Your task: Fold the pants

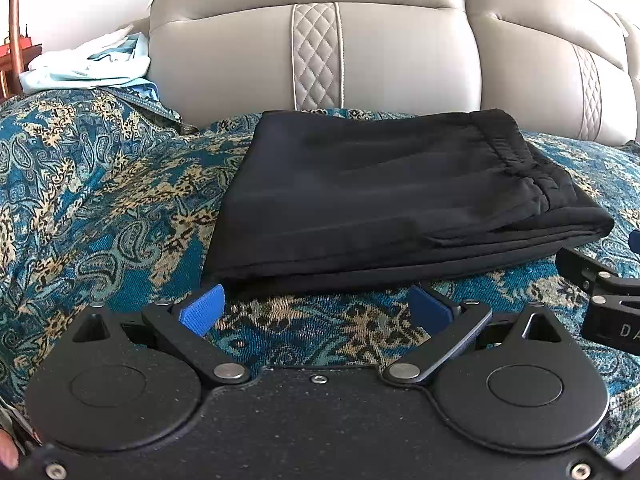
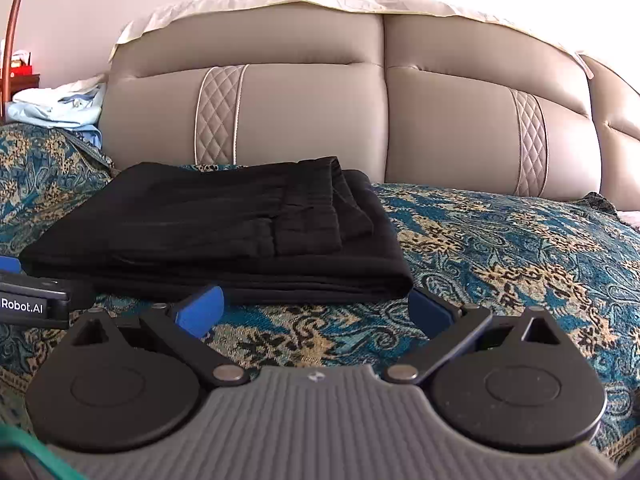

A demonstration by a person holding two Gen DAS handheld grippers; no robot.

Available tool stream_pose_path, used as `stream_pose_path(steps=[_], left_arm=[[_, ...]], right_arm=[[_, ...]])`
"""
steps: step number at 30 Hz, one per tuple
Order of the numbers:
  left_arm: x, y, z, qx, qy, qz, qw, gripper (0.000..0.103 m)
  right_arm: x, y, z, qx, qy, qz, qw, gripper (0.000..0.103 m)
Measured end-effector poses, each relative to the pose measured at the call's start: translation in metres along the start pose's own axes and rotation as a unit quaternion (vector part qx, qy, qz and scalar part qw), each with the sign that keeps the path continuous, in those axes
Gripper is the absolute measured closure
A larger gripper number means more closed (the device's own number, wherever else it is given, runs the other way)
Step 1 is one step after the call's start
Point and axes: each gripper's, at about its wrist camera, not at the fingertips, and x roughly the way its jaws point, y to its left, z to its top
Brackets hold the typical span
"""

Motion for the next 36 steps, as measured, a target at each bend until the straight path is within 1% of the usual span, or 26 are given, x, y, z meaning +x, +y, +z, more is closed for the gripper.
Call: stream_pose_path(steps=[4, 10, 14, 17, 21, 27, 36], left_arm=[[0.006, 0.002, -0.001, -0.004, 0.006, -0.001, 1.0000, 0.004], [0.012, 0.006, -0.001, -0.007, -0.001, -0.009, 0.9999, 0.001], [0.015, 0.008, -0.002, -0.016, -0.007, -0.013, 0.9998, 0.000], [0.016, 0.007, -0.002, -0.013, -0.004, -0.012, 0.9998, 0.000], [0.018, 0.010, 0.000, -0.014, 0.002, -0.021, 0.9997, 0.000], [0.020, 0.012, 0.000, -0.013, 0.002, -0.027, 0.9996, 0.000], [0.023, 0.010, 0.002, -0.025, -0.003, -0.016, 0.9996, 0.000]], right_arm=[[0.004, 0.006, -0.003, -0.014, 0.000, -0.003, 1.000, 0.000], [0.015, 0.013, -0.008, -0.027, 0.009, -0.009, 1.000, 0.000], [0.019, 0.015, -0.009, -0.020, 0.009, -0.005, 1.000, 0.000], [0.020, 0.014, -0.009, -0.020, 0.012, -0.001, 1.000, 0.000], [0.023, 0.011, -0.009, -0.010, 0.019, 0.007, 1.000, 0.000], [0.022, 0.014, -0.010, -0.015, 0.016, 0.003, 1.000, 0.000], [0.023, 0.015, -0.010, -0.016, 0.016, 0.004, 1.000, 0.000]])
